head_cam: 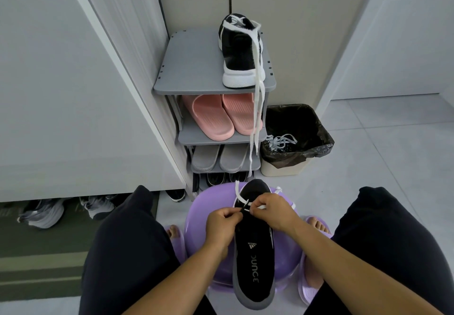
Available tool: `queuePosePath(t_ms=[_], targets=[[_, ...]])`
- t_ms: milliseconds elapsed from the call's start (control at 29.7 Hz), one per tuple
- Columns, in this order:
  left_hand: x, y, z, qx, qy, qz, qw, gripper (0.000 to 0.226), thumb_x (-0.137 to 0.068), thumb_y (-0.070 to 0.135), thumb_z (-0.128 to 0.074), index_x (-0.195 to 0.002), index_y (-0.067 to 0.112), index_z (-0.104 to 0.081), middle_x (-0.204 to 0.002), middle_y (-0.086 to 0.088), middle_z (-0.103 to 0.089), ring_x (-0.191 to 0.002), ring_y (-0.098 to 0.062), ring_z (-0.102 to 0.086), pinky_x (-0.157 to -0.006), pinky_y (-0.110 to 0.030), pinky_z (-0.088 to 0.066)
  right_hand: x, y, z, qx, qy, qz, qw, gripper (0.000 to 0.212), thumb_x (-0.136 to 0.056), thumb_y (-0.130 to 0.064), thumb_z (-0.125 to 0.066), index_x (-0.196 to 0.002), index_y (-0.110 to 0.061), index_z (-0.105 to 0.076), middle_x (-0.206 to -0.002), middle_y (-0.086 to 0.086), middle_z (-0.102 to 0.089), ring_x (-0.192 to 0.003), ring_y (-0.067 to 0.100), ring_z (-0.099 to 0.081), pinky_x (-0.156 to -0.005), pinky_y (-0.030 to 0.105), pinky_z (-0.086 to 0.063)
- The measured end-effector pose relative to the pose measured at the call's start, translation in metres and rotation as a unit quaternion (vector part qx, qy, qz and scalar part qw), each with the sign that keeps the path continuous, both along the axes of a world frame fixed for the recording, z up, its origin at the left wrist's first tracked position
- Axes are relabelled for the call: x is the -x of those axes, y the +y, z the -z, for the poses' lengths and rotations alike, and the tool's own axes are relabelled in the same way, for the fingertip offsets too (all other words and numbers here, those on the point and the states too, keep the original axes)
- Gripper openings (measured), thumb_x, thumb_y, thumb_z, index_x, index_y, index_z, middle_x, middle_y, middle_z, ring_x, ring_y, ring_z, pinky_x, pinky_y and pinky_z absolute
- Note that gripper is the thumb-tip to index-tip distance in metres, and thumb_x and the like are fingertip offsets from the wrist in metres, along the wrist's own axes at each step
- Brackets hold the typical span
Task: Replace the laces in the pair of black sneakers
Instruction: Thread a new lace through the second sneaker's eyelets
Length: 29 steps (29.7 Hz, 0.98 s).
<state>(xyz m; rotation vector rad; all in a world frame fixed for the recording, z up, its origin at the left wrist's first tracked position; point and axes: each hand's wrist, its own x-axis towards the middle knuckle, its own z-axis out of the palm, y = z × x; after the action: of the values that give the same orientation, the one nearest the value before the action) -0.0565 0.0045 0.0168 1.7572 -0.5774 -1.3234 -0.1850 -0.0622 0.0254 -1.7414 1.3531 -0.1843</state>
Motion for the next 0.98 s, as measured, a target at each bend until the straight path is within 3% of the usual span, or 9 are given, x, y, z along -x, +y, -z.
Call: queuePosePath(t_ms=[169, 337, 438, 641, 742, 809, 877, 910, 978], targets=[[0.002, 0.0, 0.0, 0.005, -0.006, -0.005, 1.0, 0.023, -0.084, 0.0, -0.059, -0.077, 0.019, -0.069, -0.079, -0.001, -0.071, -0.074, -0.014, -0.065, -0.069, -0.019, -0.05, -0.003, -0.001, -0.001, 0.01, 0.051, -0.038, 0.998, 0.012, -0.084, -0.018, -0.057, -0.085, -0.012, -0.067, -0.093, 0.004, -0.065, -0.091, 0.02, -0.062, -0.08, 0.032, -0.048], [0.004, 0.002, -0.002, 0.025, -0.039, 0.026, 0.999, 0.012, -0.084, 0.006, -0.063, -0.08, 0.017, -0.066, -0.079, -0.001, -0.068, -0.077, -0.015, -0.064, -0.071, -0.02, -0.051, -0.004, -0.001, -0.002, 0.03, 0.059, -0.041, 0.997, 0.012, -0.086, -0.02, -0.056, -0.09, -0.014, -0.067, -0.103, 0.004, -0.063, -0.096, 0.019, -0.06, -0.083, 0.031, -0.047], [0.003, 0.0, -0.005, 0.018, 0.015, 0.027, 0.999, 0.008, -0.089, 0.01, -0.059, -0.082, 0.011, -0.063, -0.076, -0.002, -0.063, -0.067, -0.011, -0.056, -0.064, -0.018, -0.047, -0.003, -0.001, -0.002, 0.039, 0.046, -0.051, 0.997, 0.011, -0.088, -0.019, -0.056, -0.091, -0.015, -0.067, -0.1, 0.002, -0.059, -0.099, 0.019, -0.059, -0.086, 0.03, -0.045], [-0.002, -0.012, -0.005, -0.051, 0.113, -0.038, 0.992, 0.02, -0.093, 0.002, -0.049, -0.076, 0.01, -0.056, -0.071, -0.006, -0.058, -0.059, -0.012, -0.052, -0.051, -0.017, -0.046, -0.006, 0.0, -0.006, 0.028, 0.035, -0.035, 0.998, 0.018, -0.084, -0.022, -0.063, -0.099, -0.013, -0.068, -0.098, -0.001, -0.057, -0.099, 0.016, -0.059, -0.086, 0.028, -0.044], [-0.019, -0.019, -0.012, -0.016, 0.124, -0.146, 0.981, 0.024, -0.092, -0.004, -0.042, -0.074, 0.008, -0.052, -0.06, -0.005, -0.063, -0.044, -0.008, -0.057, -0.039, -0.015, -0.043, 0.003, -0.002, -0.008, 0.079, 0.105, -0.047, 0.99, 0.033, -0.079, -0.022, -0.064, -0.112, -0.021, -0.062, -0.105, -0.005, -0.054, -0.106, 0.016, -0.054, -0.089, 0.025, -0.04], [-0.053, -0.027, -0.017, 0.023, 0.085, -0.244, 0.966, 0.029, -0.088, -0.007, -0.037, -0.068, 0.005, -0.054, -0.04, 0.002, -0.055, -0.031, -0.004, -0.046, -0.036, -0.015, -0.034, 0.013, -0.001, -0.007, 0.116, 0.135, -0.025, 0.984, 0.049, -0.076, -0.023, -0.065, -0.124, -0.024, -0.052, -0.119, -0.004, -0.049, -0.115, 0.019, -0.046, -0.096, 0.027, -0.033], [-0.099, -0.033, -0.023, 0.057, 0.04, -0.35, 0.934, 0.032, -0.085, -0.007, -0.031, -0.063, 0.005, -0.05, -0.035, 0.002, -0.048, -0.031, -0.006, -0.042, -0.038, -0.016, -0.03, 0.022, 0.0, -0.003, 0.084, 0.091, 0.035, 0.992, 0.058, -0.075, -0.024, -0.069, -0.129, -0.021, -0.047, -0.124, 0.0, -0.043, -0.119, 0.021, -0.042, -0.101, 0.031, -0.032], [-0.119, -0.033, -0.026, 0.077, -0.006, -0.38, 0.922, 0.03, -0.086, -0.006, -0.031, -0.065, 0.007, -0.049, -0.042, -0.001, -0.05, -0.039, -0.01, -0.046, -0.042, -0.019, -0.034, 0.026, -0.001, -0.001, 0.049, 0.047, 0.081, 0.994, 0.058, -0.075, -0.022, -0.072, -0.127, -0.018, -0.048, -0.121, 0.002, -0.042, -0.118, 0.022, -0.042, -0.102, 0.033, -0.034], [-0.141, -0.028, -0.025, 0.092, -0.214, -0.334, 0.913, 0.017, -0.087, -0.005, -0.041, -0.08, 0.005, -0.053, -0.071, -0.009, -0.053, -0.069, -0.023, -0.052, -0.064, -0.028, -0.041, 0.033, -0.002, 0.003, -0.017, -0.023, 0.183, 0.983, 0.044, -0.076, -0.021, -0.074, -0.114, -0.013, -0.053, -0.11, 0.003, -0.042, -0.105, 0.021, -0.046, -0.096, 0.035, -0.041]])
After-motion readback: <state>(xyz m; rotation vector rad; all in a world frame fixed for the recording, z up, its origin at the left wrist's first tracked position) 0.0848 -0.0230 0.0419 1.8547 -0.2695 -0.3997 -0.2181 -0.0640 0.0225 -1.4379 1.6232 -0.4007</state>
